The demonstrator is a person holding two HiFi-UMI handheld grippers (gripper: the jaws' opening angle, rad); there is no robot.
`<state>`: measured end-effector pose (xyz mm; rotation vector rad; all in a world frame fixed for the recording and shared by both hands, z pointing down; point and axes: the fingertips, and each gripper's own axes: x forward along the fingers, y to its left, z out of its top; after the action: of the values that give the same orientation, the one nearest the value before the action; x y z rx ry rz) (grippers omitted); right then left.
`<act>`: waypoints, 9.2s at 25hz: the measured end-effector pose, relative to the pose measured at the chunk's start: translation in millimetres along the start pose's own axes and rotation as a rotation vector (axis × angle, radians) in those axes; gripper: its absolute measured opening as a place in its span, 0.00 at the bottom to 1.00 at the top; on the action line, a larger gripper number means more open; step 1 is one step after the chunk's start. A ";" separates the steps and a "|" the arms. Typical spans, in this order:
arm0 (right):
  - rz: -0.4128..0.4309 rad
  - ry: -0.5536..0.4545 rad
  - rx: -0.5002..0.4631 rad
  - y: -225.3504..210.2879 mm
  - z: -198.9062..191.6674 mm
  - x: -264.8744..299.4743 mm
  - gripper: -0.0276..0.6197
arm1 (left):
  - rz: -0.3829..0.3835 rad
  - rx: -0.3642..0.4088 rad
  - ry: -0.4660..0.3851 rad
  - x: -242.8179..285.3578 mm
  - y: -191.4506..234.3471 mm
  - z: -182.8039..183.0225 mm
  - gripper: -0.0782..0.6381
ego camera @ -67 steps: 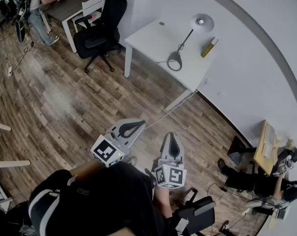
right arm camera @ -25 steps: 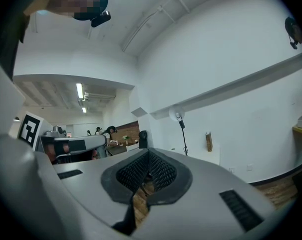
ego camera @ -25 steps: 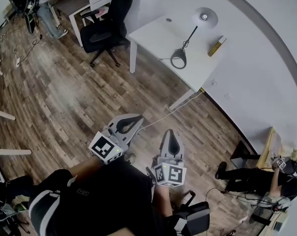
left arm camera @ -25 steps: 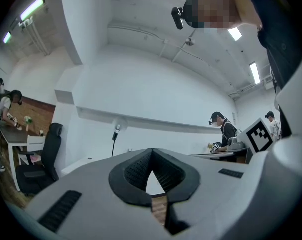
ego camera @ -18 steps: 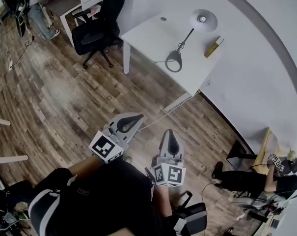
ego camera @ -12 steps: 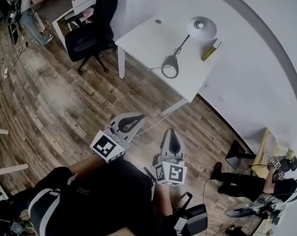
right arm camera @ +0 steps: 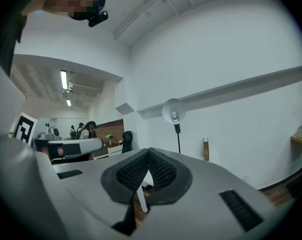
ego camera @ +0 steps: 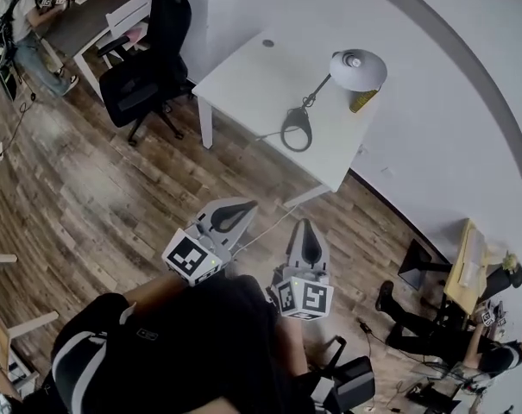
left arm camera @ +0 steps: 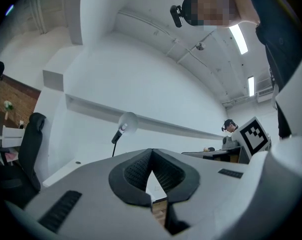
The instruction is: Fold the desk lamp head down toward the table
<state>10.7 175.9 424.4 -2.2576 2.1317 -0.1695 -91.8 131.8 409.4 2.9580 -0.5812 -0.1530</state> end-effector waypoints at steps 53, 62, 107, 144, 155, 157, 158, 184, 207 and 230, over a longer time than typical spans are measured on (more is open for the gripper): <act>0.177 -0.067 0.021 -188.3 79.8 249.3 0.06 | 0.195 0.053 -0.068 274.2 136.2 34.1 0.14; 0.107 -0.105 0.017 -197.8 106.1 273.0 0.14 | 0.167 0.087 -0.104 282.6 171.9 68.0 0.15; 0.040 -0.149 -0.009 -207.2 126.0 298.6 0.14 | 0.055 0.121 -0.091 334.0 196.4 78.4 0.16; 0.040 -0.083 -0.007 -209.1 85.6 293.5 0.08 | 0.028 0.067 -0.037 314.1 190.2 36.4 0.16; 0.044 -0.070 -0.013 -208.0 64.9 294.3 0.09 | 0.033 0.093 0.002 309.4 192.8 15.3 0.16; 0.043 -0.061 -0.018 -208.8 59.8 295.3 0.09 | 0.034 0.093 0.009 309.5 194.1 10.3 0.16; 0.042 -0.055 -0.020 -209.4 57.2 295.9 0.09 | 0.034 0.093 0.013 309.8 194.7 7.8 0.16; 0.022 0.029 -0.068 -217.7 -1.4 303.3 0.09 | 0.030 0.180 0.108 309.9 202.4 -51.2 0.16; 0.018 0.082 -0.130 -224.5 -42.2 314.3 0.09 | 0.057 0.198 0.180 314.0 215.3 -93.4 0.16; 0.006 0.119 -0.170 -231.2 -67.9 328.2 0.09 | 0.057 0.248 0.232 322.4 227.4 -119.4 0.16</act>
<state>251.3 -133.9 533.3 -2.3887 2.2938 -0.1298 135.6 -188.2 534.8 3.1260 -0.6949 0.2844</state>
